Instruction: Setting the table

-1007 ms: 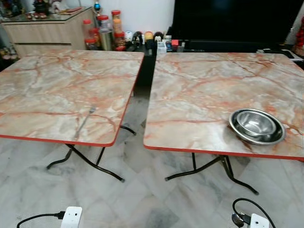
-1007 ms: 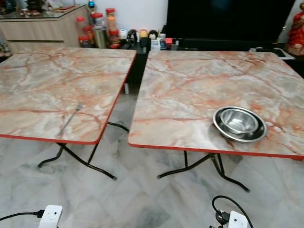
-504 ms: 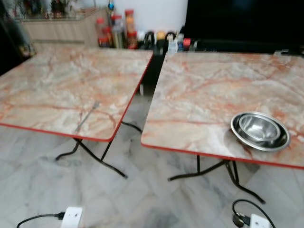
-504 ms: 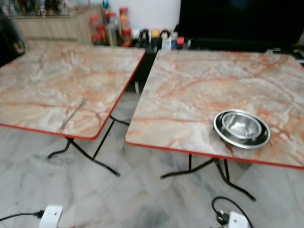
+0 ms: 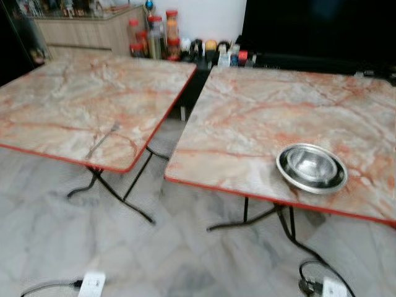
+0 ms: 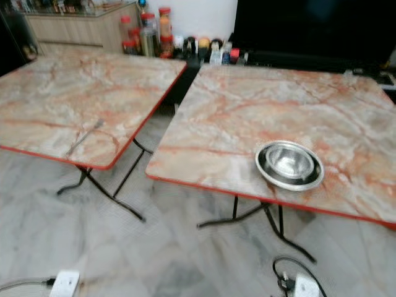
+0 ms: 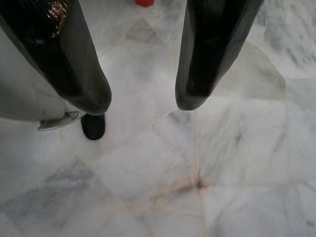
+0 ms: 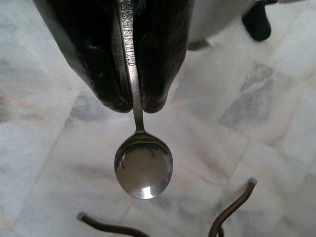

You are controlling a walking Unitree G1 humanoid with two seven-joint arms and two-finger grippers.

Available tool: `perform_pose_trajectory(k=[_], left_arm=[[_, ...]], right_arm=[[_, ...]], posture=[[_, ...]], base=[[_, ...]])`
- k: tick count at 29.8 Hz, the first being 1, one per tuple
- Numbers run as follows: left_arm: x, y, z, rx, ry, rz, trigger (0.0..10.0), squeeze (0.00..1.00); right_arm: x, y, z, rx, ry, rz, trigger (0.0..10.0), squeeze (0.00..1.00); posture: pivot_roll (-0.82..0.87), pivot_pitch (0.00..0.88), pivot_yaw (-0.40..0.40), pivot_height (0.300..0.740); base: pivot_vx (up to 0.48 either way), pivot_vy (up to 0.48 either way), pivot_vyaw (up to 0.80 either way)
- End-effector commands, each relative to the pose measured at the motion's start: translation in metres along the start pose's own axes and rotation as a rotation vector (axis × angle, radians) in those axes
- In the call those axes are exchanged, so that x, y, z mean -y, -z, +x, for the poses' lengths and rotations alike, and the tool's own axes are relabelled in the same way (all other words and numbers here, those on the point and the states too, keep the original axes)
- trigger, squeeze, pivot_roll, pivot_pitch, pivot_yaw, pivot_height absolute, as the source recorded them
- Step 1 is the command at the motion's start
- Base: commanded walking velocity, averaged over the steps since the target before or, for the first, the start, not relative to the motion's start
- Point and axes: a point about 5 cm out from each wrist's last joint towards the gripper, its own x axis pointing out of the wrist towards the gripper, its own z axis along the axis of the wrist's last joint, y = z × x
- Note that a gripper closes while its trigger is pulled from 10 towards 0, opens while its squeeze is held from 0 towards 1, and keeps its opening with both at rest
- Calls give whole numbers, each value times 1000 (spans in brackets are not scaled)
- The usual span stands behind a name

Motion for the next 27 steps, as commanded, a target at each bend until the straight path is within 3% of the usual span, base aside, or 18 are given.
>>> perform_pose_trajectory(k=[1,19,27], left_arm=[[3,-2,1,-1,7,12,10000,0],[5,-3,1,-1,9,-4,10000,0],[5,-2,1,-2,9,-7,10000,0]], right_arm=[[6,2,-1,-7,17,-4,10000,0],[8,0,-1,-1,31,8,10000,0],[9,0,-1,2,34,6,10000,0]], posture=[[7,0,-12,740],[6,3,-20,740],[10,5,-22,740]], base=[[0,-285,0],[0,-286,0],[0,-289,-600]])
